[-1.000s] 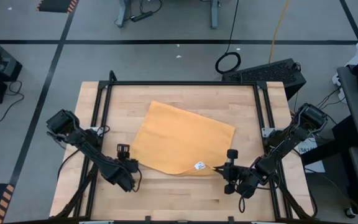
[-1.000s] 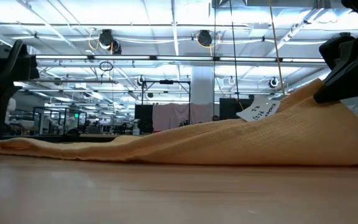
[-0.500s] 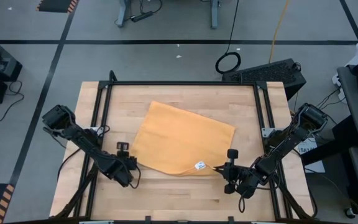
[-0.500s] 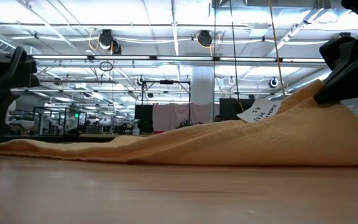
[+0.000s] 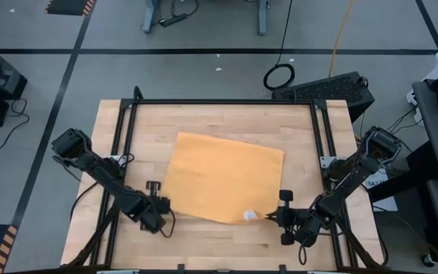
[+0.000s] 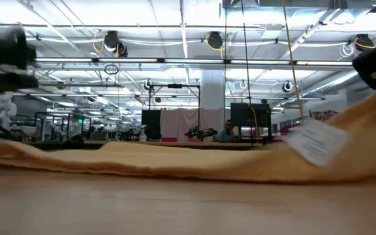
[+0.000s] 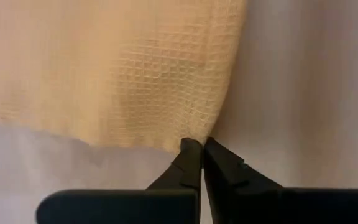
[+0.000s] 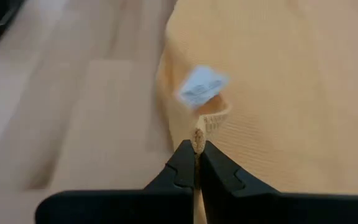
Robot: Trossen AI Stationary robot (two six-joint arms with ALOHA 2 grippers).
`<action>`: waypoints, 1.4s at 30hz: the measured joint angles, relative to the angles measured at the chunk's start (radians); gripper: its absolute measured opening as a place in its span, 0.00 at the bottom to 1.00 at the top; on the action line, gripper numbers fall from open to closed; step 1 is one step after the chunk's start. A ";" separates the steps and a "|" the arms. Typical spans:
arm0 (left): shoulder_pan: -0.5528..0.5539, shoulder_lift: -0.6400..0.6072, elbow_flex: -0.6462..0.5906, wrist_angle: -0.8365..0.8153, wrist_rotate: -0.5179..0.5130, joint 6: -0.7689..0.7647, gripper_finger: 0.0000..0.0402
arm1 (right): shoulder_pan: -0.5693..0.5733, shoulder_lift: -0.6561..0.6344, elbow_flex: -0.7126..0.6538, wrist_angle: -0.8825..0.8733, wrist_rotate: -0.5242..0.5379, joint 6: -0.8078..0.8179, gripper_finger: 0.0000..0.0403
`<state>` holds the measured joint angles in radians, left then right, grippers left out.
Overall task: Roll towel
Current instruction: Fold the yellow towel
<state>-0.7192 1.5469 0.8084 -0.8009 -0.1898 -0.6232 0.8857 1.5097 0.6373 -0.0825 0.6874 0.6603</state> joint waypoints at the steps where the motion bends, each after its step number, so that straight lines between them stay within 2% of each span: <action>1: -0.005 -0.014 0.018 -0.003 0.012 0.000 0.02 | 0.008 0.000 0.000 0.002 -0.019 0.005 0.00; 4: -0.016 -0.040 0.068 0.026 0.039 0.001 0.02 | 0.031 -0.001 0.000 0.002 -0.061 0.020 0.00; 8: -0.015 -0.063 0.117 0.071 0.059 0.022 0.02 | 0.055 -0.018 0.001 -0.005 -0.062 0.036 0.00; 15: -0.002 -0.061 0.139 0.069 0.134 0.053 0.02 | 0.092 -0.101 0.002 -0.014 -0.063 0.041 0.00; 19: -0.003 -0.062 0.140 0.191 0.222 0.060 0.02 | 0.118 -0.144 0.002 -0.018 -0.138 0.068 0.00; 22: -0.003 -0.062 0.148 0.258 0.250 0.112 0.02 | 0.138 -0.170 0.002 -0.043 -0.139 0.059 0.00; 25: 0.005 -0.062 0.157 0.217 0.205 0.160 0.02 | 0.140 -0.196 0.003 -0.115 -0.125 0.056 0.00; 34: 0.133 -0.065 0.157 -0.022 0.007 0.243 0.02 | 0.133 -0.269 0.003 -0.417 0.063 0.065 0.00; 39: 0.229 -0.065 0.157 -0.058 -0.028 0.294 0.02 | 0.118 -0.278 0.003 -0.594 0.109 0.166 0.00; 42: 0.254 -0.070 0.157 -0.052 0.003 0.296 0.02 | 0.112 -0.278 0.003 -0.618 0.072 0.223 0.00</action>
<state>-0.4648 1.4768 0.9657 -0.8531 -0.1866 -0.3274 0.9978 1.2312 0.6407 -0.7008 0.7592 0.8834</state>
